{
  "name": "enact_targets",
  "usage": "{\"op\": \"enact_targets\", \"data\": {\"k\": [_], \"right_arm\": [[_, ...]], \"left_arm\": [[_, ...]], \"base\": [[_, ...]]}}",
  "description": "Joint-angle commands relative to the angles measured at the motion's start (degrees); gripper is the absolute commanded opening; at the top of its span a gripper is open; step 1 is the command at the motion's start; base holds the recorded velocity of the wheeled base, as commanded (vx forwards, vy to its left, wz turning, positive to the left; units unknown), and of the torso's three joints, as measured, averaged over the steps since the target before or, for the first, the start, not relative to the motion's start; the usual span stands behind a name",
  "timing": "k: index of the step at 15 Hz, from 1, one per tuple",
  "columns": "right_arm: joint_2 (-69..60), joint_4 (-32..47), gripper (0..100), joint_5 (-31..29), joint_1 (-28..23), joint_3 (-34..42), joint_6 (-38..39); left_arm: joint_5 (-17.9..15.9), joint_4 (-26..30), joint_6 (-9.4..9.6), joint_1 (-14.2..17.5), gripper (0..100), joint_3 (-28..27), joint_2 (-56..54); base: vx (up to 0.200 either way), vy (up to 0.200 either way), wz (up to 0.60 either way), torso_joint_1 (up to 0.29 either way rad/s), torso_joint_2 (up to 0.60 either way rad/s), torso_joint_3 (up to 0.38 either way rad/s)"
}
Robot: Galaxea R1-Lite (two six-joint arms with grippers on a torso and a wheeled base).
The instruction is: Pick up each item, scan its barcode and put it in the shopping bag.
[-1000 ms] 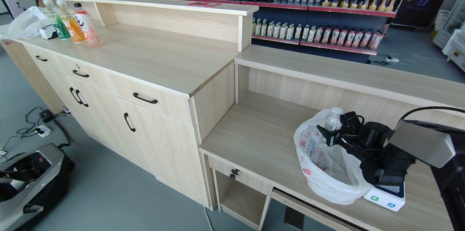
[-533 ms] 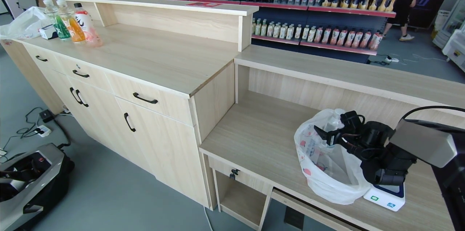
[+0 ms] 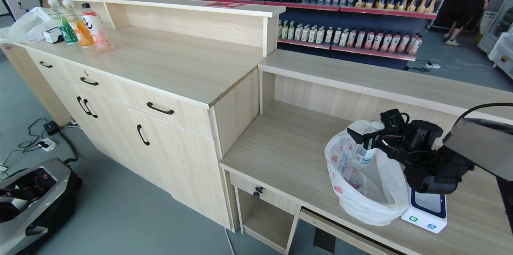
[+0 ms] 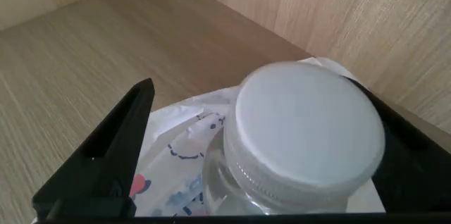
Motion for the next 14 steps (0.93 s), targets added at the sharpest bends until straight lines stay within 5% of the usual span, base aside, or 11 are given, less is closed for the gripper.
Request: {"op": "enact_targets", "data": {"k": [1,6,9,11,14], "right_arm": [[-15.3,3.3,100,-0.1,-0.2,8.8,-0.7],[-39.1,9.7,100,-0.1,-11.8,34.7,-11.9],[-46.6,17.8,100,-1.5,-16.2,33.9,-14.1],[-49.0,21.9,100,-8.8,-18.7,32.4,-14.0],[-47.8,24.4,100,-27.7,-20.0,29.1,-7.1]], "left_arm": [[0.0,0.0,0.02,0.0,100,0.0,0.1],[0.1,0.0,0.02,0.0,100,0.0,0.1],[0.0,0.0,0.02,0.0,100,0.0,0.1],[0.1,0.0,0.02,0.0,100,0.0,0.1],[0.0,0.0,0.02,0.0,100,0.0,0.1]], "base": [[0.0,0.0,0.0,0.0,0.0,0.0],[0.0,0.0,0.0,0.0,0.0,0.0],[0.0,0.0,-0.2,0.001,0.0,-0.001],[0.0,0.0,-0.6,0.0,0.0,0.002],[0.0,0.0,-0.6,0.006,0.0,0.007]]}}
